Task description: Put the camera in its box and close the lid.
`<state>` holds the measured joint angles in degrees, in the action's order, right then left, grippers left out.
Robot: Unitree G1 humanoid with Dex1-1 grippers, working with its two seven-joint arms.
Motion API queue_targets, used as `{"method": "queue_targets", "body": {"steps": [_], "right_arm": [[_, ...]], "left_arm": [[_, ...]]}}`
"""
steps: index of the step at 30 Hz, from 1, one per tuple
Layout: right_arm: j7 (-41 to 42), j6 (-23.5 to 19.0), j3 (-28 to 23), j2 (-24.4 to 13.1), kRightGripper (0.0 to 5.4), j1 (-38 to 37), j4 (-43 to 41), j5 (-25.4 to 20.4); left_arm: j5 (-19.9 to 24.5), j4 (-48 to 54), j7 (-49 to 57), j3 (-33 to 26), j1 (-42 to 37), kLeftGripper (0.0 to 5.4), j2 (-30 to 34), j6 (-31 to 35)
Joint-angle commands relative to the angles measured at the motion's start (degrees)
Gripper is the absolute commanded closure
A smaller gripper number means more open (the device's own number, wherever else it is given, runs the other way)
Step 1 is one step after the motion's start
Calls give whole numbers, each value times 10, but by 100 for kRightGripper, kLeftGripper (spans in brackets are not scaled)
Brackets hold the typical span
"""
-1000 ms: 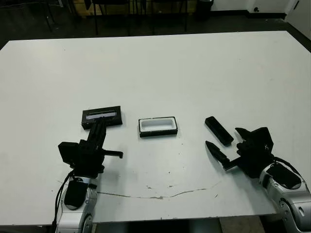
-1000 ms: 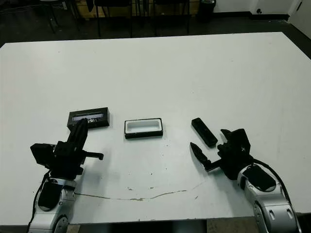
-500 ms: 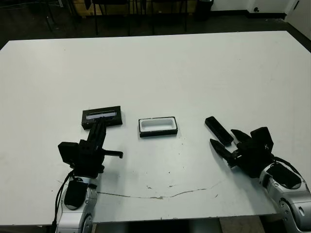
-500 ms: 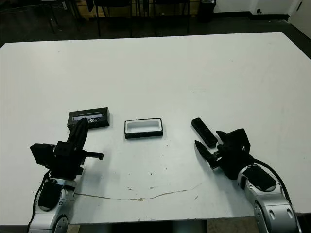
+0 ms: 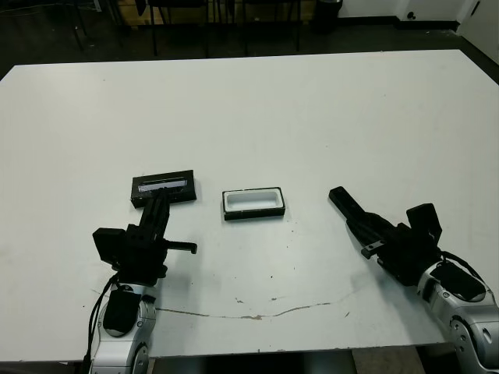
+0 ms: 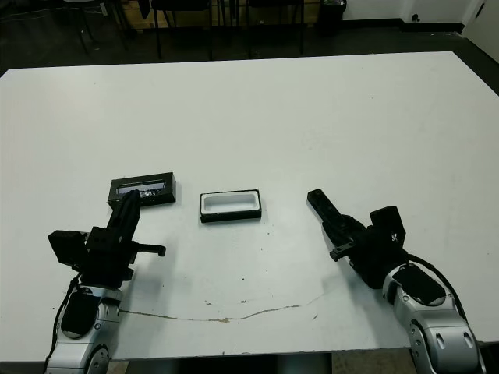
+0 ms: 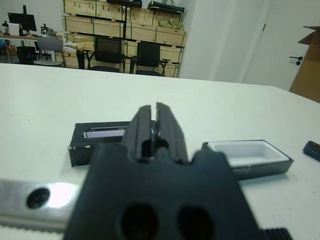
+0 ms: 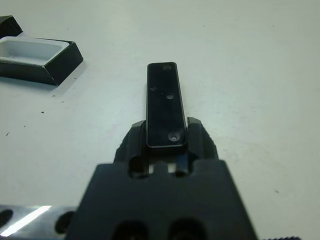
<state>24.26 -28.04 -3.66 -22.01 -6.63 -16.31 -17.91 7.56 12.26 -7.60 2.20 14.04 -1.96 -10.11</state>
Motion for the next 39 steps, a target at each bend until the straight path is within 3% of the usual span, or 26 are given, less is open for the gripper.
{"method": "queue_targets", "body": {"steps": [1,5,12,18,19,25,31,34,39], "right_arm": [[-4,1,-2,0,485,0,8,8],[-10,22,-9,0,485,12,7,16],[-49,-119,-58,0,485,121,-57,-60],[15,-154,-64,-9,485,262,24,-139],[29,-145,-55,-14,485,278,39,-136],[179,17,34,-33,485,368,182,-57],[328,99,129,-49,485,467,288,15],[396,118,177,-58,486,513,331,56],[486,164,221,-51,486,566,422,99]], "left_arm": [[-1,-2,2,-2,6,540,5,10],[-2,0,4,-1,6,540,5,14],[-4,-3,4,0,6,540,2,10],[-5,-8,2,3,10,540,-1,-2],[-6,-8,3,4,11,540,-1,-2],[-5,-8,5,5,15,540,-4,-2],[-8,-1,8,4,14,540,-2,1],[-13,3,9,4,12,540,3,4],[-5,7,8,4,9,540,3,13]]}}
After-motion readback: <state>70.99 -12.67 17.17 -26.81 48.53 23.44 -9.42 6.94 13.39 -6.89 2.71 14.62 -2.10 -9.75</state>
